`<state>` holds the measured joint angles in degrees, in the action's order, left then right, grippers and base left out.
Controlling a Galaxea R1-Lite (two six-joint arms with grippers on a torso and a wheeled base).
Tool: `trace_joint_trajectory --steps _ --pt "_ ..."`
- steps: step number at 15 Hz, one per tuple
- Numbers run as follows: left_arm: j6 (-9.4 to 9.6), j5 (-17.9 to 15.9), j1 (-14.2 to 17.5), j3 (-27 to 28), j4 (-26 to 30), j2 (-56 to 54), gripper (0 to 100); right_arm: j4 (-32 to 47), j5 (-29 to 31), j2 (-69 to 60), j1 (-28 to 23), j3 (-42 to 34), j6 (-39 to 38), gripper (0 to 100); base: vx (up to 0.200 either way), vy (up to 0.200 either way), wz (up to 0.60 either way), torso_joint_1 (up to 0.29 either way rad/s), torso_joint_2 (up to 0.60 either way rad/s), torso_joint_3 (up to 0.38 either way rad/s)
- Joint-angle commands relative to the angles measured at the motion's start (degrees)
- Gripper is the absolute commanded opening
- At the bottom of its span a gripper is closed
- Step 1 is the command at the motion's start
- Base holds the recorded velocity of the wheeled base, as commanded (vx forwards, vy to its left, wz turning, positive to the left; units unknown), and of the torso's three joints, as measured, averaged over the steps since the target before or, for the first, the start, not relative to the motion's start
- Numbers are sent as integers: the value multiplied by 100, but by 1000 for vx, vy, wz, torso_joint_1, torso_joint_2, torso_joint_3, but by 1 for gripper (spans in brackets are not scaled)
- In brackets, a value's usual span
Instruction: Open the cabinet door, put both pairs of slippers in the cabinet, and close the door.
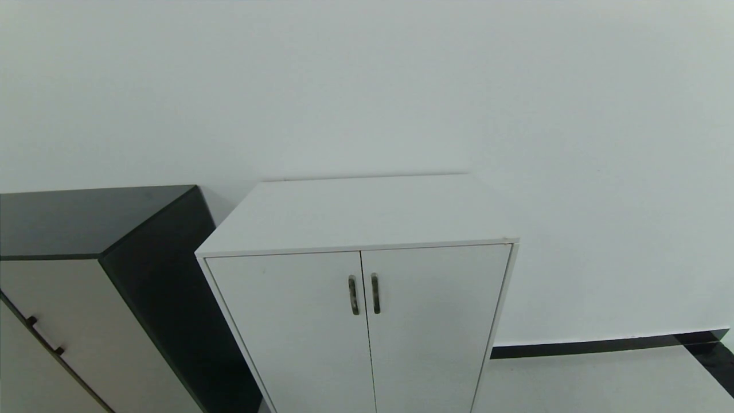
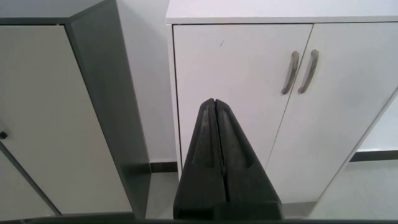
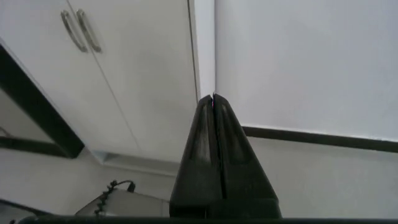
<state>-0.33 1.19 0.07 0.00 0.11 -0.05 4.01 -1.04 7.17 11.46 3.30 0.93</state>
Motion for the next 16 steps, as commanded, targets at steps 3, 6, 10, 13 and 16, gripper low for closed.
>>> trace_joint_trajectory --steps 3,6,10,13,16 --pt "-11 4 1 0 -2 5 0 -419 -107 -110 -100 -322 303 0 0 0 0 0 0 0" --pt "-11 4 1 0 -2 5 0 -392 7 -146 -469 -322 74 0 0 0 0 0 0 0" --pt "-20 4 1 0 -2 5 0 -392 104 -146 -794 -322 -22 0 0 0 0 0 0 0" --pt "-20 4 1 0 7 5 0 -392 95 -497 -1049 -322 -14 0 0 0 0 0 0 0" --pt "-20 4 1 0 7 5 0 -392 95 -717 -1128 -322 -31 0 0 0 0 0 0 0"
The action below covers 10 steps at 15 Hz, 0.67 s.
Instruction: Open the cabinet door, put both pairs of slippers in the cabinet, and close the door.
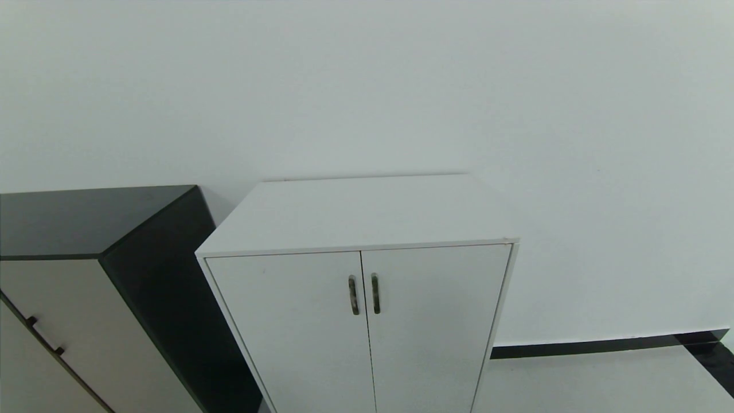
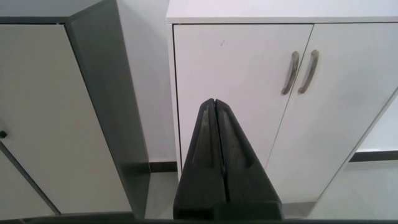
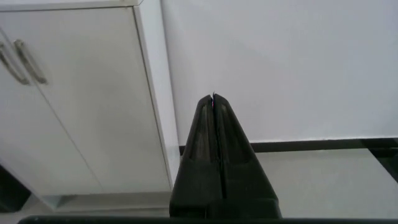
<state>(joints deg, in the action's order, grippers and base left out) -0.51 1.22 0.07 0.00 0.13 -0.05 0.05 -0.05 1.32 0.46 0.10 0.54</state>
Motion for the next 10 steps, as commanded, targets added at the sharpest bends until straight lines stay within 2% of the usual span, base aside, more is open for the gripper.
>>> trace_joint_trajectory --steps 1,10 --pt "7 1 1 0 4 5 0 4 -4 -132 -29 -1 -10 0 0 0 0 0 0 0" --pt "42 -16 1 0 -5 5 0 4 -4 -132 -29 -1 -80 0 0 0 0 0 0 0"
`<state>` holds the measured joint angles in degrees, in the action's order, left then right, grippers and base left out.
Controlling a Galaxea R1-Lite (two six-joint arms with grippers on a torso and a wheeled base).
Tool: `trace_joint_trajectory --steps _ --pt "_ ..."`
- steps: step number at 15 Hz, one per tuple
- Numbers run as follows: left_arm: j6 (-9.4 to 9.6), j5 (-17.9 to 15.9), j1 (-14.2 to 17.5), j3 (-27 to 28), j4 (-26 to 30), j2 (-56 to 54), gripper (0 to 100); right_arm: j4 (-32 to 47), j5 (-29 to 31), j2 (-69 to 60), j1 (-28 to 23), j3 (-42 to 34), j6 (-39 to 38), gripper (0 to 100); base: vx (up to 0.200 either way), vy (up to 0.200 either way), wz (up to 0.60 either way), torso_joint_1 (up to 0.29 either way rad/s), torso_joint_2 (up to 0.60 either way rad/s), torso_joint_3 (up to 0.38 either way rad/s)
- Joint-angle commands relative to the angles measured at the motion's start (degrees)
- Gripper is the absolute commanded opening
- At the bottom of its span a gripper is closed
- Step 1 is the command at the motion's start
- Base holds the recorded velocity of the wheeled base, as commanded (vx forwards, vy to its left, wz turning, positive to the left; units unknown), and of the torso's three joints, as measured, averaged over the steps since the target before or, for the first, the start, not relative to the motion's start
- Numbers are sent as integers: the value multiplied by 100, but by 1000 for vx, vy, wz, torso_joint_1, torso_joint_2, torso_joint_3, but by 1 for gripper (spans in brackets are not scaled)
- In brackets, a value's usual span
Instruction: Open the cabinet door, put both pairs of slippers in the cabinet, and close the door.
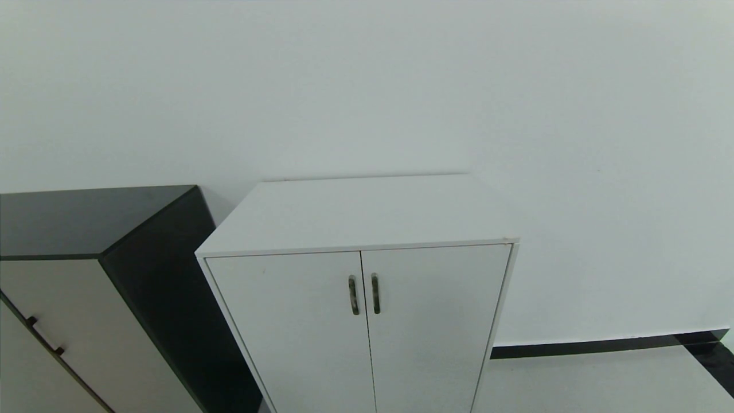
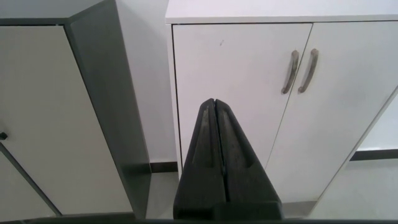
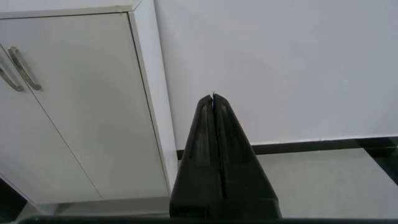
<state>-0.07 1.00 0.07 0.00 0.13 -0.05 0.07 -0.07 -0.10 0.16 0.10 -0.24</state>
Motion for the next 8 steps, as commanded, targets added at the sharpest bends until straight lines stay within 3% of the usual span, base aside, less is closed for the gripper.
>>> trace_joint_trajectory --steps 1,8 --pt "-1 6 1 0 4 5 0 1 -1 10 2 -1 -2 0 0 0 0 0 0 0" --pt "-1 6 1 0 -5 5 0 1 -1 10 2 -1 -2 0 0 0 0 0 0 0"
